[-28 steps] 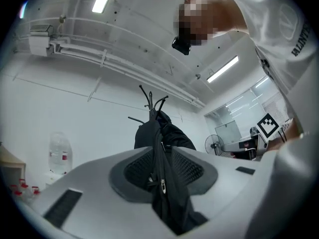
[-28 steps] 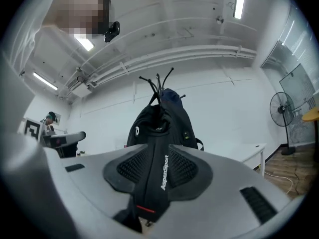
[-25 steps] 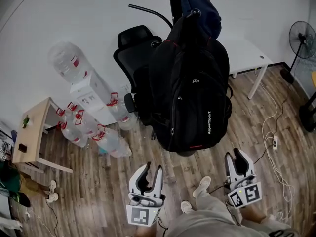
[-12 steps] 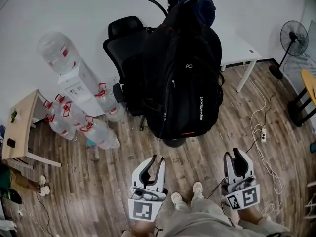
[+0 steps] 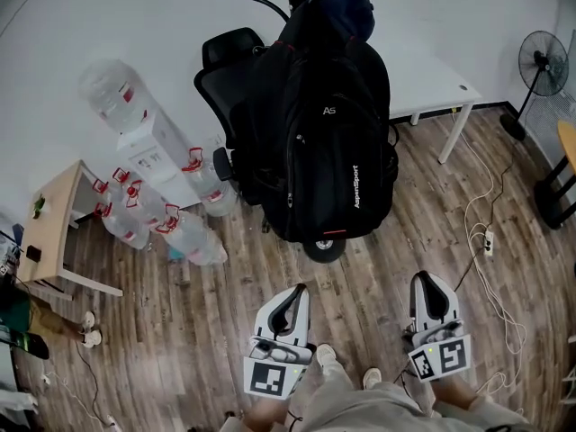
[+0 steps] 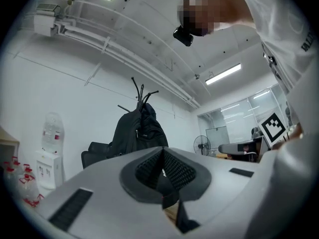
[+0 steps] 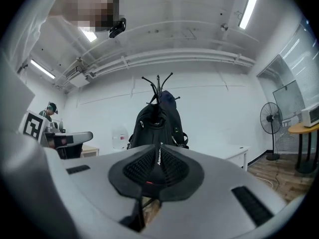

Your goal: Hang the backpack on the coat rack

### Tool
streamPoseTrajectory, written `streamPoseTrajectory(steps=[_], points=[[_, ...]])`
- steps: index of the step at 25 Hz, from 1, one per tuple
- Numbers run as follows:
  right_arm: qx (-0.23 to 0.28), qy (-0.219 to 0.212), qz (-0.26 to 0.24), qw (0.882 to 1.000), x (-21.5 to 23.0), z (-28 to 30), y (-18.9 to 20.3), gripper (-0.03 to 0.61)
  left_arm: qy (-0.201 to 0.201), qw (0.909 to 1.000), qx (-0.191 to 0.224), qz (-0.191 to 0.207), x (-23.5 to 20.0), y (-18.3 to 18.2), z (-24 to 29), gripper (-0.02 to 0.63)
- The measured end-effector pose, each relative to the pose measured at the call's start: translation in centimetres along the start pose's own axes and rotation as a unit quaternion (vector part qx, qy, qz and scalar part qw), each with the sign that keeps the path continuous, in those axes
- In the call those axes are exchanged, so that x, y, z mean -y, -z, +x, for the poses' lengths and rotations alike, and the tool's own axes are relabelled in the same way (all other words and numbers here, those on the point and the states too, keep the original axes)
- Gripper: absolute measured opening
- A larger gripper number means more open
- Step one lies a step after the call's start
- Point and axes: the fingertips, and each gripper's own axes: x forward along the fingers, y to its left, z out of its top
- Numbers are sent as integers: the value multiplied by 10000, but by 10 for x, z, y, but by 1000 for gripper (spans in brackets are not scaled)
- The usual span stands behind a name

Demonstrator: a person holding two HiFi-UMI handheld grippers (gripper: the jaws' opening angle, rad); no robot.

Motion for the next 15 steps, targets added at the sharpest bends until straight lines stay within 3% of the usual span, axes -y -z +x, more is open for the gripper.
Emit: streamPoseTrajectory(steps=[9, 15], points=[[95, -333, 266, 9990, 39, -79, -9, 40, -379, 9986, 308, 216, 94, -39, -36, 8], [103, -734, 359, 9966, 46, -130, -15, 40, -630, 9972, 258, 320, 154, -55, -70, 8]])
